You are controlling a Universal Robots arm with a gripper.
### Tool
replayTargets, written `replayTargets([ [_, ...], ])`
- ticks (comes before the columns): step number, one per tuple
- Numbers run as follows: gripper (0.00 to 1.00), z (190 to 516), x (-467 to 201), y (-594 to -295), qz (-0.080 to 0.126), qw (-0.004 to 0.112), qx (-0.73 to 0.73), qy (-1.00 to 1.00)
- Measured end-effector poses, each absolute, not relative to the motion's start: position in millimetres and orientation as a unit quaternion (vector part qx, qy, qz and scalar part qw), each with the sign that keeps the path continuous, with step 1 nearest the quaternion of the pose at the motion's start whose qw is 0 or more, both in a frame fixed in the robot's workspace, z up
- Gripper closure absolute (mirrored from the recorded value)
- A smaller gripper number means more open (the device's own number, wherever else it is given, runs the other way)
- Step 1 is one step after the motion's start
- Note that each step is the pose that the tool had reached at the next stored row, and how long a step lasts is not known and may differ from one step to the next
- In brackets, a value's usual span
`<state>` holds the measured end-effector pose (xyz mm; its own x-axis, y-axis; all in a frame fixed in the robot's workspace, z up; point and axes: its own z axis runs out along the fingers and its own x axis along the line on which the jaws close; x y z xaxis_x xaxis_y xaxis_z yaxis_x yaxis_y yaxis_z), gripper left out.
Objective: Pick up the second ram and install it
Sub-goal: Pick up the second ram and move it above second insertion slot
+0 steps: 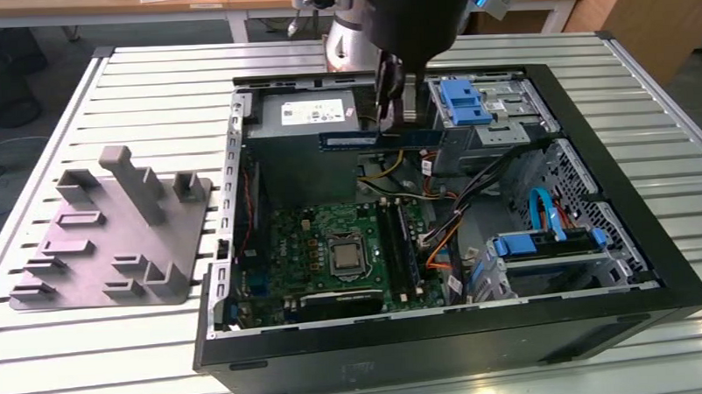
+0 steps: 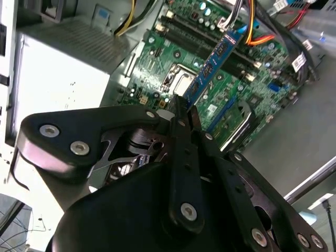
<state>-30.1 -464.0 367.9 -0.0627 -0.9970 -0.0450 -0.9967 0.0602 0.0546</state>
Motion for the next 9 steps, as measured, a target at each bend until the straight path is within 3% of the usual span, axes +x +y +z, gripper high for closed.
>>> replayTargets([
  [9, 0.86, 362.5, -19.9, -464.0, -0.035, 0.002, 0.685, -0.728],
])
